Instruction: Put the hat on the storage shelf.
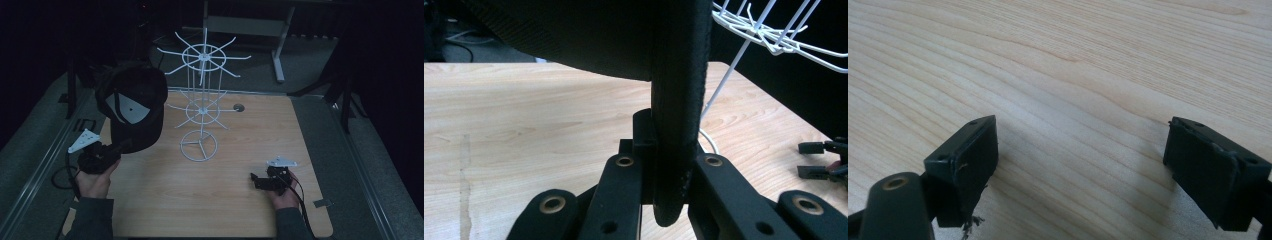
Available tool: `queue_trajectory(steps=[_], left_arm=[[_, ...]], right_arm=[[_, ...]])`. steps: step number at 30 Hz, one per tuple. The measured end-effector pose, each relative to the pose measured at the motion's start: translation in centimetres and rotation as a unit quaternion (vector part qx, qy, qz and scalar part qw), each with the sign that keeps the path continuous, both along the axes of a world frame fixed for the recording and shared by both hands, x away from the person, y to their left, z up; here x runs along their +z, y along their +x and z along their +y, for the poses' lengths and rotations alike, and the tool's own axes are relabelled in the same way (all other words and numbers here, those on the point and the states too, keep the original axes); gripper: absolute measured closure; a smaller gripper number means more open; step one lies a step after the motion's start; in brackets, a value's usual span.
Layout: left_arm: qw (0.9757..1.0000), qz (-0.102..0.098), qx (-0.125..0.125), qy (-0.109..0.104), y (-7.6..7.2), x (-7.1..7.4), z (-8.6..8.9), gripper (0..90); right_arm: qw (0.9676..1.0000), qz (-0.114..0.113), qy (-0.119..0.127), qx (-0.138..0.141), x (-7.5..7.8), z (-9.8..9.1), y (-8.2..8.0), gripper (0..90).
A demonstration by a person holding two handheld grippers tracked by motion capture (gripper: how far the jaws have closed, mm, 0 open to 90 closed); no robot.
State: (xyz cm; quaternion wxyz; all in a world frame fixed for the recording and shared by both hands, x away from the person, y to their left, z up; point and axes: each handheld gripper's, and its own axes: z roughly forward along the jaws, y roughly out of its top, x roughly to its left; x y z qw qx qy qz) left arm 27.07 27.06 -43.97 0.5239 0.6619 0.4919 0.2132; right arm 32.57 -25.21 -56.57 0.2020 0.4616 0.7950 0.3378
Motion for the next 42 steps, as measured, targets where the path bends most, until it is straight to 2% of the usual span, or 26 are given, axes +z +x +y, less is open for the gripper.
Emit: queue_trajectory(steps=[10,42], left_arm=[[0.9997,-0.013,0.01,0.019,-0.4,0.8,-0.6,86.7],[0.9973,-0.055,0.027,0.041,-1.1,2.6,-1.3,86.7]], right_arm=[[1.0,0.0,0.0,0.0,0.0,0.0,0.0,14.0],[1.0,-0.001,0.0,0.0,0.0,0.0,0.0,13.9]])
